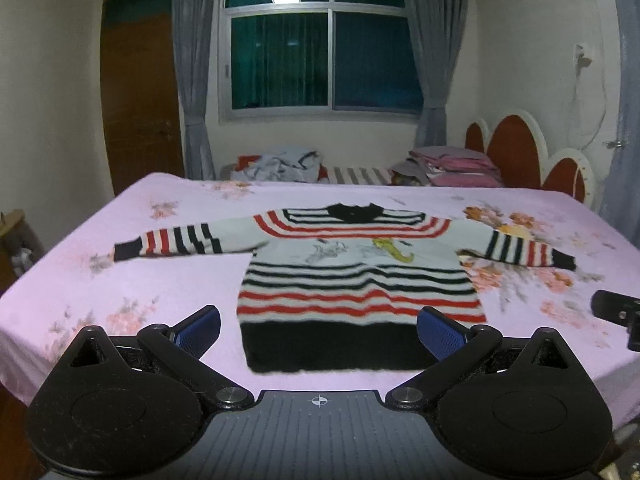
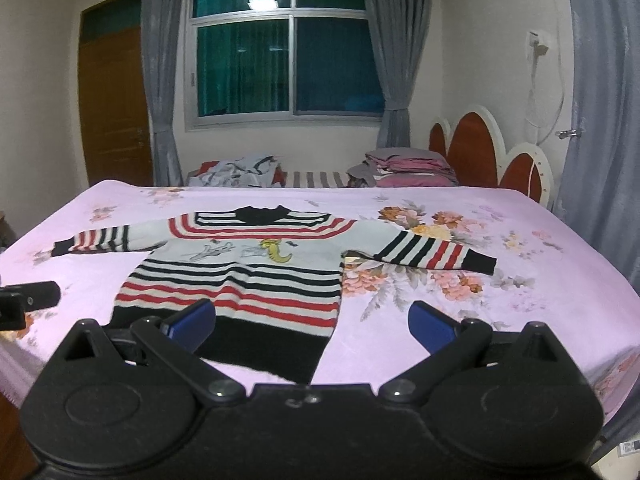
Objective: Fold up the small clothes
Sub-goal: 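Move the right tool to the sleeve cuff and grasp it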
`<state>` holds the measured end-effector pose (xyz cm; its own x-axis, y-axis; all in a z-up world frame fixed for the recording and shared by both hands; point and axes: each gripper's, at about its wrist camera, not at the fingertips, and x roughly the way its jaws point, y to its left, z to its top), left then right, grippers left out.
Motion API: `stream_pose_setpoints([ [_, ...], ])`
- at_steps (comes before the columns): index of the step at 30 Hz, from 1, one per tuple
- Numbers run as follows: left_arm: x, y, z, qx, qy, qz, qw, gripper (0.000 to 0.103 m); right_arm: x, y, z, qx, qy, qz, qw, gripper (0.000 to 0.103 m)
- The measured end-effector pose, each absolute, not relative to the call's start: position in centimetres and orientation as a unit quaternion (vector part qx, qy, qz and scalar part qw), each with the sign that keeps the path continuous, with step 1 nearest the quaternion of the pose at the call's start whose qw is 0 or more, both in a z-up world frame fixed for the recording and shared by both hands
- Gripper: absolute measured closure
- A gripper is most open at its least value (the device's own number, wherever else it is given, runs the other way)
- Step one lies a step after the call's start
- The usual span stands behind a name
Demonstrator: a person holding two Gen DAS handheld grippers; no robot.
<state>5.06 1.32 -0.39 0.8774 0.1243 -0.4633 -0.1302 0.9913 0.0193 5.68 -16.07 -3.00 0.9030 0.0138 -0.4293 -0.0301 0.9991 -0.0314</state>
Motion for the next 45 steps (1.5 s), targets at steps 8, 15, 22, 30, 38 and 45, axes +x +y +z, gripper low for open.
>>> stream_pose_setpoints([
  [8, 12.6, 3.0, -1.7, -0.035, 0.235, 0.024, 0.971, 0.000, 12.1, -16.4, -3.8, -0.001, 0.225, -0.011, 0.974, 0.000],
  [15, 20.5, 5.1, -2.9, -0.028, 0.259, 0.006, 0.965, 0.000, 18.3, -16.1, -4.8, 0.009, 0.226, -0.037, 0.973, 0.005],
  [22, 25.6, 7.4, -3.0, -0.053, 0.250, -0.012, 0.967, 0.000, 23.1, -16.0, -5.0, 0.030, 0.228, -0.069, 0.971, 0.034],
  [30, 31.4, 6.1, -4.7, -0.087, 0.254, -0.024, 0.963, 0.000, 25.6, -19.9, -5.3, 0.043, 0.236, -0.121, 0.963, 0.049],
  [38, 37.1, 1.7, -6.4, -0.062, 0.305, -0.028, 0.950, 0.000, 31.3, -29.1, -8.0, 0.108, 0.255, -0.169, 0.946, 0.060],
  [45, 43.4, -3.6, -8.1, -0.020, 0.334, -0.003, 0.942, 0.000, 37.2, -38.7, -13.3, 0.181, 0.287, -0.204, 0.918, 0.065],
])
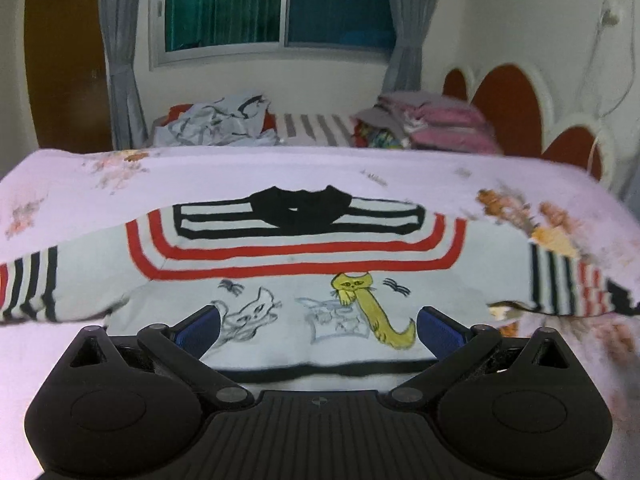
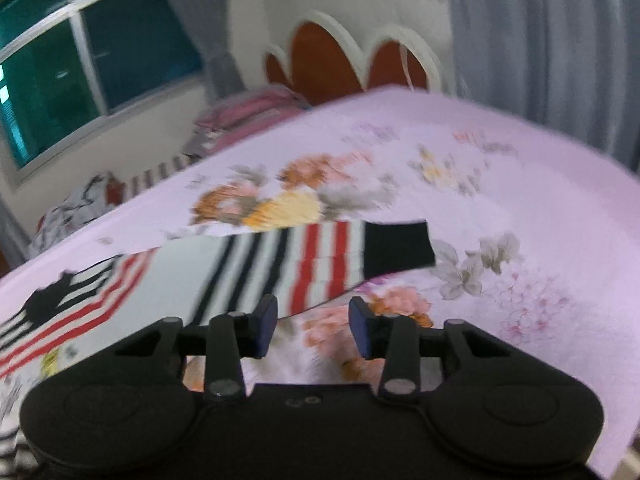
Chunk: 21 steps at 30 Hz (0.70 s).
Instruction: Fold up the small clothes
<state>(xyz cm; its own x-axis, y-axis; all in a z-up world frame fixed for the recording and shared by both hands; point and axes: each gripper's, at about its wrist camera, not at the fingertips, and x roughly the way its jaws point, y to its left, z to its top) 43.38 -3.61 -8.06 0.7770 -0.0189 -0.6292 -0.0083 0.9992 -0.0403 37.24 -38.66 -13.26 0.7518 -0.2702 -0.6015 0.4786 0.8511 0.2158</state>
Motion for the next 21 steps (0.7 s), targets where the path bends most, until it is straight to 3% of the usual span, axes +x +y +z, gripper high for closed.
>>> stream_pose_setpoints([
  [7, 47.6, -8.4, -10.2, 0.000, 0.381, 0.014, 0.925, 0.000, 41.8, -44.3, -18.0, 0.253, 0.318, -0.199, 0.892, 0.066],
  [15, 49.3, -10.7, -9.8, 0.021, 0.389, 0.019, 0.921, 0.000, 43.4, -47.5, -20.4, 0.332, 0.278, -0.182, 0.883, 0.070],
  [18, 49.8, -10.0, -9.3, 0.011, 0.388, 0.026, 0.921, 0.000, 43.8, -47.5, -19.9, 0.301, 0.280, -0.196, 0.890, 0.096],
  [21, 50.3, -8.8, -8.8, 0.027, 0.381, 0.042, 0.923, 0.000, 43.7, -45.7, -17.6, 0.216, 0.249, -0.180, 0.927, 0.096],
])
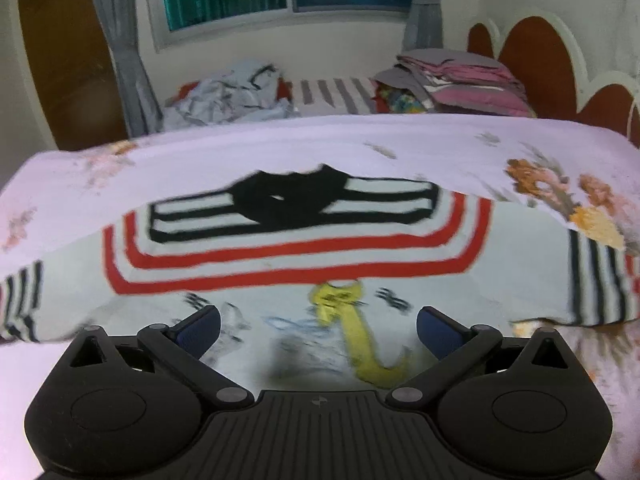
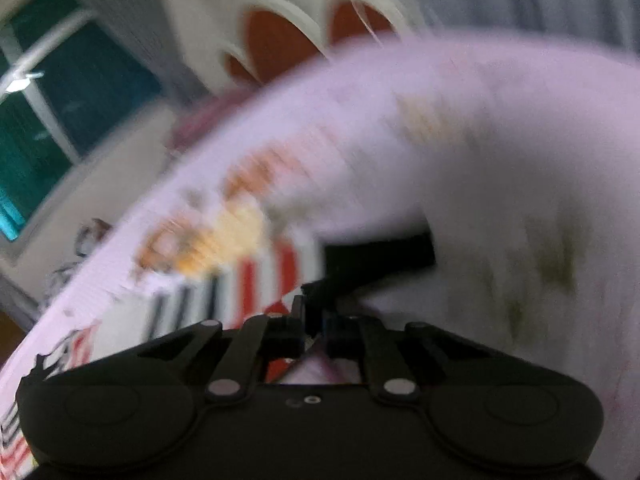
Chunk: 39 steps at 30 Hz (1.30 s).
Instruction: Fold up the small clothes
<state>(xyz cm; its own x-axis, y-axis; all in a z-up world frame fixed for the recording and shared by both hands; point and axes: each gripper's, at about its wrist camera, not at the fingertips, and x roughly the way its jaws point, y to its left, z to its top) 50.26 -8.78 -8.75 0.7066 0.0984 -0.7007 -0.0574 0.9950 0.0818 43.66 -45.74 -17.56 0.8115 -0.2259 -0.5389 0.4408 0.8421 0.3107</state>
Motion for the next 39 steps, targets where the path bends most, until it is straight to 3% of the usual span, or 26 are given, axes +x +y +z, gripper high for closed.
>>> stream_pose_setpoints([
  [3, 50.4, -6.7, -9.0, 0.046, 0.379, 0.066, 0.922, 0.000, 46.2, -47.2, -19.7, 0.234, 0.339, -0.210, 0.887, 0.097],
  [10, 50.4, 0.3, -10.3, -0.002, 0.388, 0.080, 0.918, 0.000, 48.5, -41.2, -14.7, 0.176, 0.276, -0.144, 0.934, 0.096],
  [17, 51.4, 6.3, -12.0, -0.034, 0.386, 0.080, 0.918, 0.000, 52.1, -27.9, -12.4, 0.100, 0.286, 0.023, 0.953, 0.096],
  [22, 51.4, 9.7, -12.6, -0.105, 0.390, 0.079, 0.912, 0.000, 54.5, -17.8, -14.4, 0.051, 0.318, 0.112, 0.940, 0.096],
  [30, 50.8, 13.8, -14.6, -0.104, 0.406, 0.092, 0.903, 0.000, 54.4, -6.4, -19.4, 0.012, 0.385, 0.186, 0.904, 0.095],
  [32, 50.8, 14.3, -15.1, -0.108, 0.411, 0.090, 0.901, 0.000, 53.7, -5.5, -20.3, -0.008, 0.381, 0.187, 0.905, 0.091],
  [34, 50.8, 14.4, -15.1, -0.109, 0.412, 0.079, 0.901, 0.000, 53.0, -4.9, -19.6, -0.018, 0.380, 0.193, 0.904, 0.074],
  [36, 51.3, 13.7, -14.8, -0.117, 0.403, 0.051, 0.906, 0.000, 52.0, -5.2, -18.3, -0.020, 0.356, 0.196, 0.913, 0.065],
  [39, 52.7, 11.9, -14.7, -0.132, 0.390, -0.005, 0.911, 0.000, 51.4, -7.4, -16.2, 0.005, 0.329, 0.170, 0.929, 0.072],
])
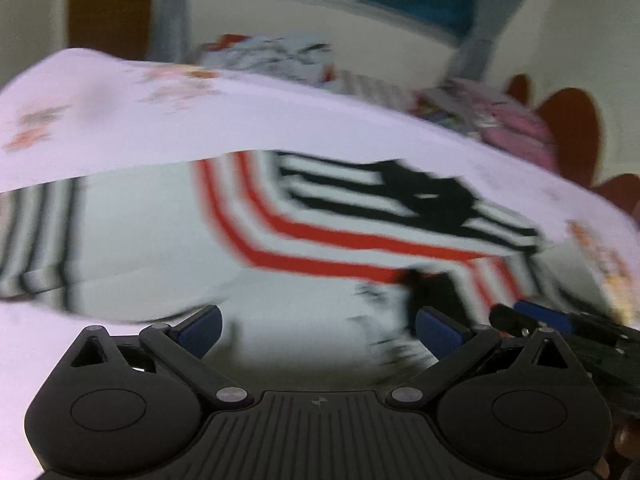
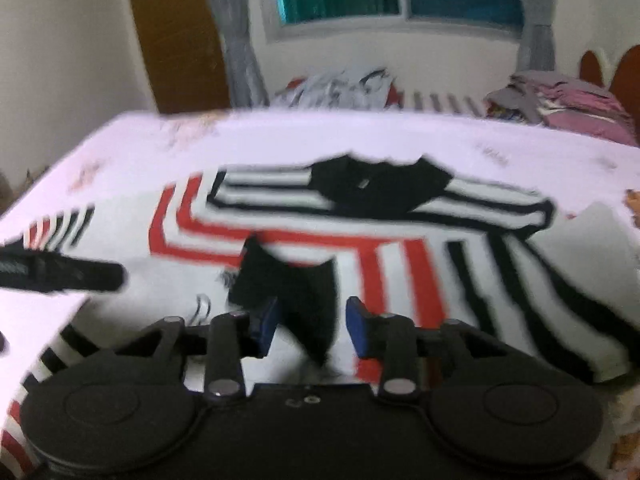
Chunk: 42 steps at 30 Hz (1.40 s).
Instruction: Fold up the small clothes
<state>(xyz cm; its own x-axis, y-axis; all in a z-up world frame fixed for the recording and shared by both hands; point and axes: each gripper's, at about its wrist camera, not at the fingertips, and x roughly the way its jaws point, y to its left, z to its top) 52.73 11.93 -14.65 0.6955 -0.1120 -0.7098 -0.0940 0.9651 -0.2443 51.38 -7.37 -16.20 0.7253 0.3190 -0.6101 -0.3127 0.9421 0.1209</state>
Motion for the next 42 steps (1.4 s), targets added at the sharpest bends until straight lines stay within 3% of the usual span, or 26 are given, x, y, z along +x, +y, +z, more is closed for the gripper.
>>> stream_pose_setpoints([
  [5, 55.8, 8.6, -15.9, -0.131, 0.397, -0.063, 0.906, 0.004, 50.5, -14.7, -12.6, 0.052, 0.275, 0.072, 0.957, 0.072],
  [7, 56.9, 7.9, -16.6, -0.137, 0.407, -0.079, 0.900, 0.031, 50.9, -17.9, -12.1, 0.072, 0.263, 0.023, 0.962, 0.072],
  [8, 57.6, 7.5, -17.0, -0.136, 0.415, -0.080, 0.896, 0.035, 50.9, -19.7, -11.9, 0.082, 0.262, -0.007, 0.962, 0.072],
  [10, 58.5, 6.8, -17.9, -0.137, 0.430, -0.082, 0.889, 0.052, 50.6, -23.0, -12.1, 0.104, 0.271, -0.049, 0.956, 0.074],
  [12, 59.4, 6.3, -18.7, -0.139, 0.439, -0.082, 0.884, 0.057, 50.4, -25.6, -13.3, 0.138, 0.288, -0.079, 0.944, 0.076],
  [14, 59.6, 5.5, -19.0, -0.127, 0.435, -0.083, 0.888, 0.079, 50.1, -27.4, -14.1, 0.165, 0.302, -0.092, 0.934, 0.077],
  [15, 59.7, 5.3, -19.0, -0.125, 0.434, -0.083, 0.888, 0.097, 50.0, -28.1, -14.6, 0.174, 0.310, -0.094, 0.930, 0.077],
  [21, 57.3, 7.2, -13.7, -0.083, 0.334, -0.052, 0.938, 0.097, 50.5, -27.1, -16.6, 0.188, 0.336, -0.058, 0.921, 0.076],
  [23, 57.6, 8.1, -14.7, -0.065, 0.359, -0.032, 0.931, 0.098, 51.3, -26.4, -17.4, 0.184, 0.363, -0.021, 0.913, 0.072],
  [31, 57.3, 8.8, -18.3, -0.084, 0.402, -0.018, 0.912, 0.097, 52.9, -24.9, -18.7, 0.130, 0.398, 0.008, 0.908, 0.075],
  [32, 57.2, 8.9, -18.2, -0.080, 0.397, -0.009, 0.914, 0.093, 53.0, -25.3, -18.4, 0.132, 0.386, 0.011, 0.913, 0.073],
  [34, 57.2, 9.2, -18.2, -0.076, 0.385, 0.010, 0.920, 0.060, 54.2, -26.3, -17.5, 0.142, 0.367, 0.020, 0.919, 0.071],
  [35, 57.4, 9.7, -18.3, -0.080, 0.380, 0.014, 0.921, 0.056, 55.0, -26.9, -17.2, 0.152, 0.362, 0.022, 0.919, 0.071],
  [42, 60.1, 10.3, -19.5, -0.124, 0.393, 0.015, 0.911, 0.056, 64.7, -29.4, -19.1, 0.220, 0.364, 0.054, 0.904, 0.069],
])
